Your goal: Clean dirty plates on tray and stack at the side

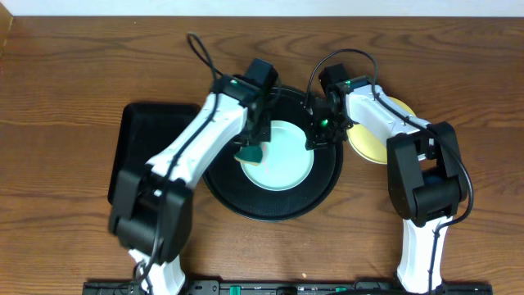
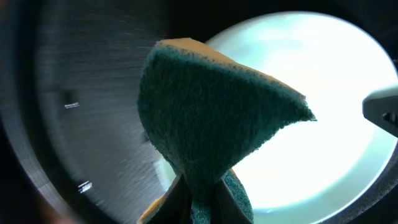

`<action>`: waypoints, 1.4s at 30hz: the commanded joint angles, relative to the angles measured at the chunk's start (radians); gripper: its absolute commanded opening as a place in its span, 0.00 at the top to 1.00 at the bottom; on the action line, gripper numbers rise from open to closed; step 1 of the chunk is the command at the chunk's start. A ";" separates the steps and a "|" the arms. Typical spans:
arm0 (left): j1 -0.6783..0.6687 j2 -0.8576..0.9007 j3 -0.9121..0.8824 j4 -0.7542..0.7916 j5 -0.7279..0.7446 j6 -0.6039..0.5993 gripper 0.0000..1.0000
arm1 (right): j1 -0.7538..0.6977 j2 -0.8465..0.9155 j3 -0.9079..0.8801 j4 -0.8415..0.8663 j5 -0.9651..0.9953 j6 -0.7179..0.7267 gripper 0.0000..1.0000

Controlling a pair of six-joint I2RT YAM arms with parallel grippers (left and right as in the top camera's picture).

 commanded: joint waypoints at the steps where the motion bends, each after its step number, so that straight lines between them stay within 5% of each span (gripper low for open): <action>1: 0.001 0.080 -0.016 0.019 0.085 0.025 0.93 | 0.014 0.023 -0.030 0.002 -0.003 0.011 0.99; 20: -0.088 0.180 -0.016 0.179 0.306 0.215 0.93 | 0.016 0.023 -0.030 0.004 0.000 0.011 0.99; 32: -0.053 0.180 -0.016 0.134 -0.323 -0.080 0.93 | 0.016 0.023 -0.030 0.004 0.000 0.011 0.99; 38: -0.050 0.180 -0.016 0.022 -0.316 -0.063 0.93 | 0.016 0.023 -0.030 0.004 0.000 0.011 0.99; 42: -0.050 0.180 -0.016 -0.041 -0.133 0.128 0.93 | 0.016 0.023 -0.030 0.004 0.000 0.011 0.99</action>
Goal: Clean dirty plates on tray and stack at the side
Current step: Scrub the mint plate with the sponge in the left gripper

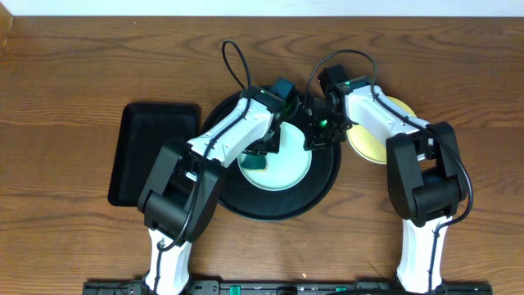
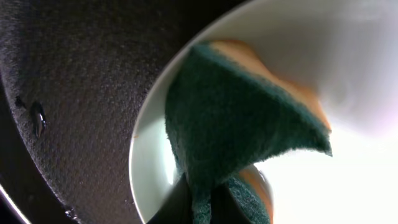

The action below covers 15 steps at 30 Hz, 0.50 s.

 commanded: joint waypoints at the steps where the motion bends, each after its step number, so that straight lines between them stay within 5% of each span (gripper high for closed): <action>1: 0.026 0.025 -0.018 -0.060 0.114 0.220 0.93 | 0.013 0.024 -0.025 -0.002 0.019 0.010 0.99; 6: 0.026 0.025 -0.018 -0.057 0.462 0.501 0.93 | 0.013 0.024 -0.025 -0.002 0.018 0.010 0.99; 15: 0.027 0.025 -0.018 0.101 0.553 0.528 0.93 | 0.013 0.024 -0.025 -0.002 0.019 0.010 0.99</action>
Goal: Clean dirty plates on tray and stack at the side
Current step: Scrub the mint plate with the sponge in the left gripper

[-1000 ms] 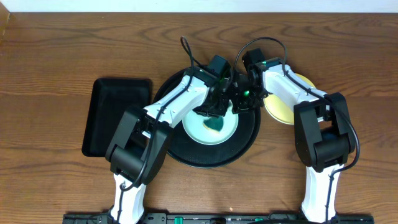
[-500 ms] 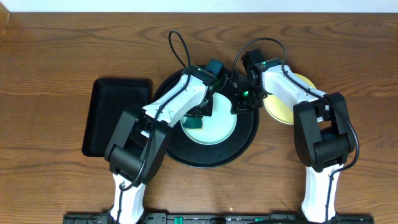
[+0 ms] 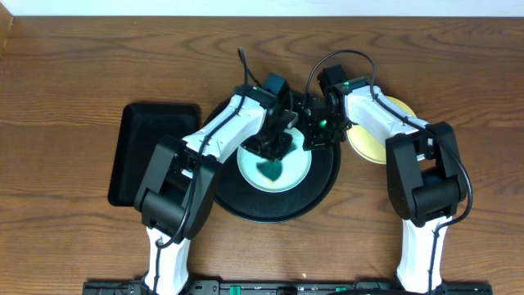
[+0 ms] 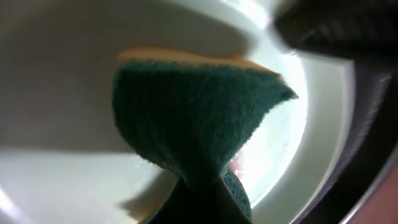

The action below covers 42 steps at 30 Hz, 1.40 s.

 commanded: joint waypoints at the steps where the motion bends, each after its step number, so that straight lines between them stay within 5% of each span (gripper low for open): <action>1: -0.007 0.023 -0.014 0.057 0.093 0.055 0.93 | 0.010 0.024 -0.023 -0.005 0.021 0.010 0.99; 9: 0.001 0.023 -0.014 0.166 -0.217 -0.103 0.92 | 0.010 0.024 -0.023 -0.005 0.024 0.014 0.99; 17: 0.071 0.023 0.023 0.106 -0.505 -0.220 0.93 | 0.010 0.024 -0.023 -0.005 0.024 0.014 0.99; 32: 0.192 -0.177 0.195 -0.173 -0.389 -0.219 0.93 | 0.010 -0.003 -0.018 -0.013 0.024 0.034 0.99; 42: 0.360 -0.370 0.195 -0.241 -0.286 -0.219 0.93 | 0.035 -0.212 -0.018 -0.016 0.168 0.059 0.99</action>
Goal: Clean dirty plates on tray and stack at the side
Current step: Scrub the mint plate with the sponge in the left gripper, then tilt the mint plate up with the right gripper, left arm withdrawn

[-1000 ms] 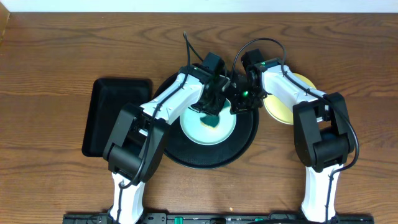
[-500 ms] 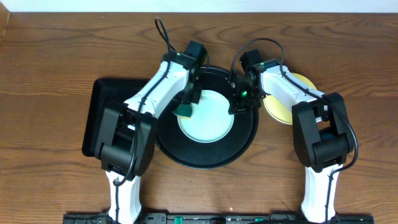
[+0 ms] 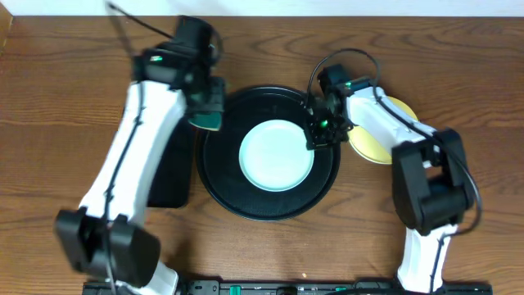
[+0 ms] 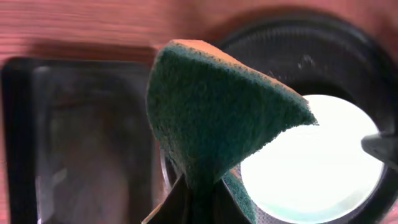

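A pale green plate (image 3: 277,156) lies in the middle of the round black tray (image 3: 221,184). My left gripper (image 3: 205,108) hangs above the tray's left rim, shut on a folded green sponge (image 3: 207,121). In the left wrist view the sponge (image 4: 217,118) fills the centre above the jaws (image 4: 199,200), with the plate (image 4: 311,165) lower right. My right gripper (image 3: 319,131) sits at the plate's right rim, and one finger (image 4: 382,148) lies over that rim, apparently pinching it. A yellow plate (image 3: 383,135) rests on the table to the right.
A rectangular black tray (image 3: 176,176) lies left of the round one, partly under my left arm; the left wrist view shows the rectangular tray (image 4: 74,143) empty. Bare brown tabletop (image 3: 458,82) surrounds everything.
My left gripper, sponge still in it, has gone from the middle of the pale plate to a raised spot over the round tray's left rim. The plate now lies uncovered. The right gripper stays put.
The sponge was at the plate's left edge, then pressed on its left part, then on its middle, with my right gripper at the right rim throughout. Now the sponge is lifted off to the left and the plate lies bare.
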`<action>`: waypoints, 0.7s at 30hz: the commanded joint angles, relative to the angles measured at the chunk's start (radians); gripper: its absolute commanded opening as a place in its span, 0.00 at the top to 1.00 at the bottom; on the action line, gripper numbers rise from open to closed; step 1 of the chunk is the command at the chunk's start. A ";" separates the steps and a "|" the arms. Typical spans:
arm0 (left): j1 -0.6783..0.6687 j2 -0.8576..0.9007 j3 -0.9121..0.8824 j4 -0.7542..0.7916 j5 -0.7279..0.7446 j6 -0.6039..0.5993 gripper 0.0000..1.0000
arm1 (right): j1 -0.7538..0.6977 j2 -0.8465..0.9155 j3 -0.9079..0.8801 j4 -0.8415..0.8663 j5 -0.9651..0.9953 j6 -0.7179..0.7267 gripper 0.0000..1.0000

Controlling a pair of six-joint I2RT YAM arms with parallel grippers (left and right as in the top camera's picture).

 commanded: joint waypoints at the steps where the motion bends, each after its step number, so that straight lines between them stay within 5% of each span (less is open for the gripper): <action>1: 0.067 -0.007 0.012 -0.022 0.023 -0.009 0.93 | 0.029 -0.143 0.005 0.001 0.120 0.020 0.99; 10: 0.219 -0.003 -0.002 -0.039 0.023 -0.009 0.93 | 0.209 -0.360 0.005 0.000 0.598 0.020 0.99; 21: 0.301 -0.003 -0.002 -0.039 0.023 -0.009 0.93 | 0.521 -0.395 0.005 0.013 1.251 0.019 0.99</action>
